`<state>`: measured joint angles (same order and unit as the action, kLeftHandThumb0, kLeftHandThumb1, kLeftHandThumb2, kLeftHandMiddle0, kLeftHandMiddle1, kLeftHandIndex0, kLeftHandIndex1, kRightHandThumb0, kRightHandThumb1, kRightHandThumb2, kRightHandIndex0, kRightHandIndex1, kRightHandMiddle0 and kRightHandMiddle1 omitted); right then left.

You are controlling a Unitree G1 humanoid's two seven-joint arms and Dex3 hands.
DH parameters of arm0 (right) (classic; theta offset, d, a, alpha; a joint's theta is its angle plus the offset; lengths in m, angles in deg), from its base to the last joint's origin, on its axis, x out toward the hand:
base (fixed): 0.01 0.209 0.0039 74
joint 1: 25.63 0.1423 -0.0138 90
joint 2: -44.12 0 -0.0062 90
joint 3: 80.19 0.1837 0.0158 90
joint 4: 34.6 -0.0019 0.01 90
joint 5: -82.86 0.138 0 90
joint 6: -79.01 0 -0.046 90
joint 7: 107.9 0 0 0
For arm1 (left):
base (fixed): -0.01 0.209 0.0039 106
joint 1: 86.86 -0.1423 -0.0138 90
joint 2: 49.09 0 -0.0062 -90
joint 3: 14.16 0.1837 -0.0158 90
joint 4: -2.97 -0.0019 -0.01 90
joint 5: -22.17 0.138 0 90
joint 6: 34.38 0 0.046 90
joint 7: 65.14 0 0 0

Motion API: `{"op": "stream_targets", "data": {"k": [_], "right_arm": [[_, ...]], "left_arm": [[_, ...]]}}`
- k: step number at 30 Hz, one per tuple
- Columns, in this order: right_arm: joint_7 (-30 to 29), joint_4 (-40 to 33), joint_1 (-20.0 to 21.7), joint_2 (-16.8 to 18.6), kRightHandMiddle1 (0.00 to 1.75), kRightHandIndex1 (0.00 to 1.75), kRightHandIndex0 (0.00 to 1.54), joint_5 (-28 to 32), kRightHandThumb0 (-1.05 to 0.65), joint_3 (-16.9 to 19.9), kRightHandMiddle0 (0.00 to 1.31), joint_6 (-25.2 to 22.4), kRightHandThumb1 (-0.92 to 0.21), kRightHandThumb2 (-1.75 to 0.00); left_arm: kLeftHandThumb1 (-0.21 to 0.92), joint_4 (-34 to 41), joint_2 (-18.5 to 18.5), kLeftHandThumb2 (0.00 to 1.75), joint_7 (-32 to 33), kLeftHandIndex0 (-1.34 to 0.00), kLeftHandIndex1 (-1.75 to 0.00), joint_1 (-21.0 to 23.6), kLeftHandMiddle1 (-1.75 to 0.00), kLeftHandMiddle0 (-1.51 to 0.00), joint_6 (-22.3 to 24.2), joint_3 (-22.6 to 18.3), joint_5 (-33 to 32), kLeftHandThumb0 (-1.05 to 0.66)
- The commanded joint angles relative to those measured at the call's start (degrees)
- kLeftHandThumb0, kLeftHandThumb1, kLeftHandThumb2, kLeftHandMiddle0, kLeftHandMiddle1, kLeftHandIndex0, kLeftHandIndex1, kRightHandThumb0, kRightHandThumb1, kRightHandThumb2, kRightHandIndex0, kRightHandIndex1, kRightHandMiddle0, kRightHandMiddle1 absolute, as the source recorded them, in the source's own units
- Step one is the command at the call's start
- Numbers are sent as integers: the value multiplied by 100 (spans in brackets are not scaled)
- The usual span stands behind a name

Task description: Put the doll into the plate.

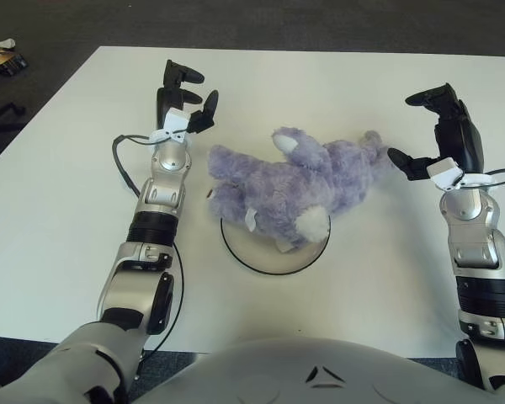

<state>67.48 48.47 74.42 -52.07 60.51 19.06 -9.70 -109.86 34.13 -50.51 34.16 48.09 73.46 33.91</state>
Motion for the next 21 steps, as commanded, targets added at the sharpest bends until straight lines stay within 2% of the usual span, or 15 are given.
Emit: {"op": "stream_targets", "data": {"k": [1,2,5,6,10,12,16,19,21], "right_arm": [[49,49,174,120,148,123,31,371,-25,162,25,-158,-7,-138],[55,113,223,166,148,126,33,480,-24,186,26,-199,-7,-139],[61,189,321,293,150,141,50,743,15,243,28,-392,-31,-113],[58,217,352,354,151,145,56,864,25,276,30,-454,-35,-109],[30,300,412,508,155,154,67,1165,42,359,36,-576,-32,-116],[10,386,421,526,157,156,69,1239,44,386,38,-579,-31,-120],[-56,941,497,457,162,158,75,1369,12,519,47,-407,-23,-132],[-149,1431,582,436,169,158,79,1434,5,593,50,-217,-18,-141],[-191,1655,606,473,172,158,81,1504,2,635,51,-42,-15,-145]], "left_arm": [[62,-106,-17,91,-103,-23,-175,-48,-161,-42,-122,-39,-115,0],[62,-126,-23,91,-140,-23,-175,-53,-161,-43,-141,-44,-155,0],[59,-215,-50,94,-233,-25,-175,-66,-161,-44,-201,-57,-257,0],[58,-277,-70,96,-280,-26,-175,-62,-160,-45,-214,-64,-313,0],[55,-391,-150,99,-485,-28,-175,-53,-158,-48,-166,-113,-577,0],[55,-408,-191,99,-570,-28,-175,-56,-158,-49,-112,-140,-700,0],[52,-577,-317,102,-694,-29,-175,-34,-156,-52,-96,-170,-899,0],[50,-769,-347,103,-780,-31,-175,3,-152,-56,-175,-183,-982,-1],[49,-1260,-356,104,-816,-31,-175,97,-151,-58,-433,-200,-1002,-1]]}}
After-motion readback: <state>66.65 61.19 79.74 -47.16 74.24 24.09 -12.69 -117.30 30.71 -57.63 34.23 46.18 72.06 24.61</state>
